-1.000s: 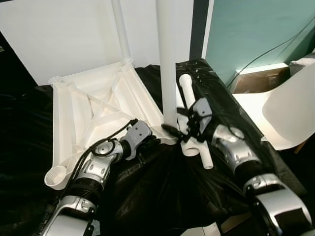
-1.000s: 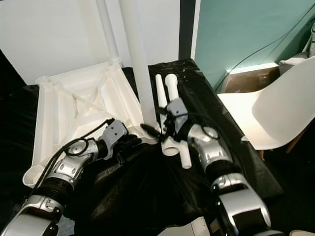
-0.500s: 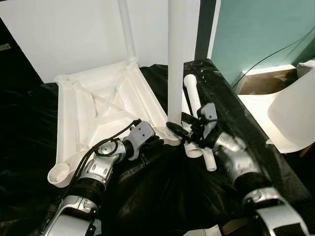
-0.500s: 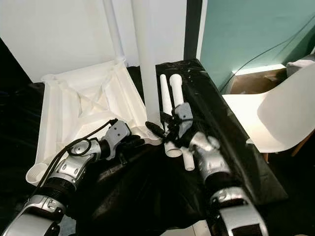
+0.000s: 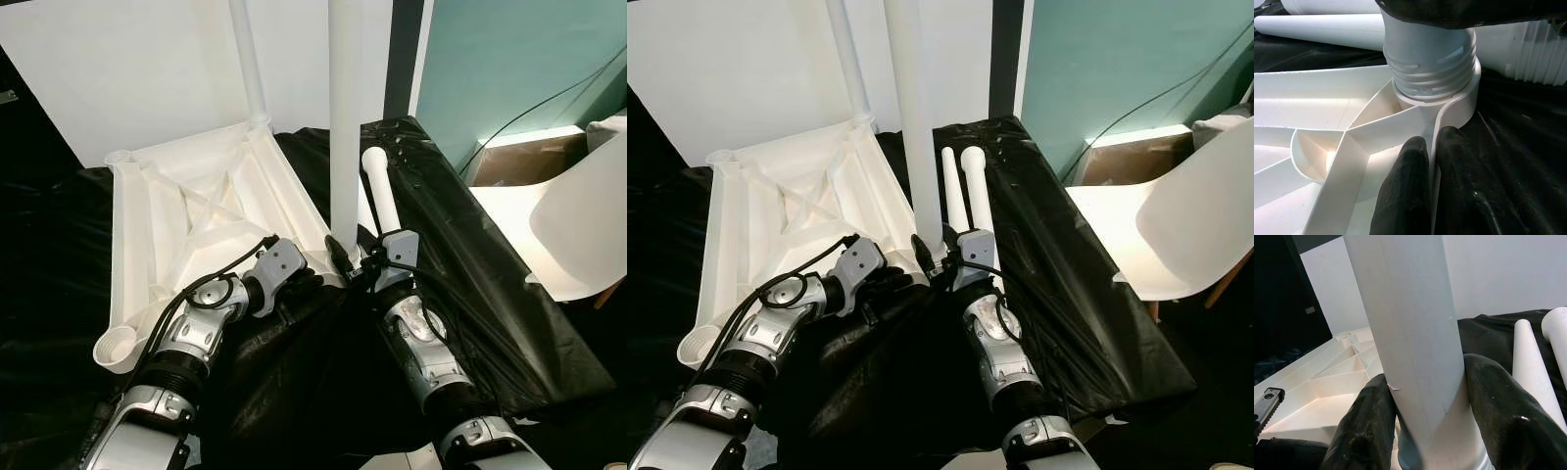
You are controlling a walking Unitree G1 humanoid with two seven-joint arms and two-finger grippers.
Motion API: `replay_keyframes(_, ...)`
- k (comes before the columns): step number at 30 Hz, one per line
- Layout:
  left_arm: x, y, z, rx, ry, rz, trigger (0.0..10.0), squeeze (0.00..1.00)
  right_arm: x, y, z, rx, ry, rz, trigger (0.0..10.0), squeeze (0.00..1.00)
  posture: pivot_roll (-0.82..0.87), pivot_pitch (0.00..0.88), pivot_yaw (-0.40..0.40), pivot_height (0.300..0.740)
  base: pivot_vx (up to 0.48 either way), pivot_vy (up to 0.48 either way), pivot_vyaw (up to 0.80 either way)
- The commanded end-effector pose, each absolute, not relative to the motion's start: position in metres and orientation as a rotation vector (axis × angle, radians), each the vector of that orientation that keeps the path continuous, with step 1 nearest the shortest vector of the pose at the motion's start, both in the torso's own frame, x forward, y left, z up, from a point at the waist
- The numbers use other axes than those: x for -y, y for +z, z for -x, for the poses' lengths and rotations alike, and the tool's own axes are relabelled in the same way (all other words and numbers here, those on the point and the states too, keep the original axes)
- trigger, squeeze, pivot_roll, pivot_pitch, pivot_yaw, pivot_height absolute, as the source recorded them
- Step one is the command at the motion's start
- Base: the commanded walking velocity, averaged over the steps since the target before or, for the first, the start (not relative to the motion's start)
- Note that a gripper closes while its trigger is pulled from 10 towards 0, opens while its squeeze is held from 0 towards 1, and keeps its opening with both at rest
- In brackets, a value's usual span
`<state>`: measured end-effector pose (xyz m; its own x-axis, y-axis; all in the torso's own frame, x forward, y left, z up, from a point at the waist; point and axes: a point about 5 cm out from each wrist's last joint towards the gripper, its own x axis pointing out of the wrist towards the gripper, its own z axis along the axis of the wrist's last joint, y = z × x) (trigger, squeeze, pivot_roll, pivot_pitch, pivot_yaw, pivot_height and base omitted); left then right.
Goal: Building children table
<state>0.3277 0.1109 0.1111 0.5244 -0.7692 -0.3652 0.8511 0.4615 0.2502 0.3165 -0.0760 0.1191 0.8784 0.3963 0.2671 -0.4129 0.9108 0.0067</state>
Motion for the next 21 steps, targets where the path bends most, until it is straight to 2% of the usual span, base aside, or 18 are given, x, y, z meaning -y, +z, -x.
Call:
replay_keyframes(1,-0.123,0.086,-0.320,-0.338,-0.970,-0.426,10.0,0.00,0.087,0.116,-0.317,0.237,0.354,-0.108,10.0,0.00,-0.03,0.000,0.090,0.740,0.000,0.000,0.00)
replay_keyframes(2,-0.123,0.086,-0.319,-0.339,-0.970,-0.426,10.0,0.00,0.085,0.115,-0.315,0.234,0.402,-0.105,10.0,1.00,-0.03,0.000,0.089,0.740,0.000,0.000,0.00)
replay_keyframes(7,-0.123,0.085,-0.319,-0.340,-0.970,-0.424,10.0,0.00,0.082,0.116,-0.313,0.232,0.488,-0.074,10.0,1.00,-0.03,0.000,0.085,0.740,0.000,0.000,0.00)
replay_keyframes(8,-0.122,0.085,-0.319,-0.340,-0.970,-0.423,10.0,0.00,0.082,0.116,-0.315,0.230,0.533,-0.043,10.0,0.00,-0.03,0.000,0.084,0.740,0.000,0.000,0.00)
replay_keyframes(11,-0.120,0.084,-0.318,-0.339,-0.973,-0.417,10.0,0.00,0.097,0.130,-0.331,0.236,0.694,0.075,10.0,0.00,-0.04,0.000,0.079,0.740,0.000,0.000,0.00)
replay_keyframes(21,-0.114,0.083,-0.317,-0.334,-0.982,-0.405,10.0,0.00,0.103,0.144,-0.344,0.185,0.941,0.140,10.0,0.00,-0.04,0.000,0.073,0.740,0.000,0.000,0.00)
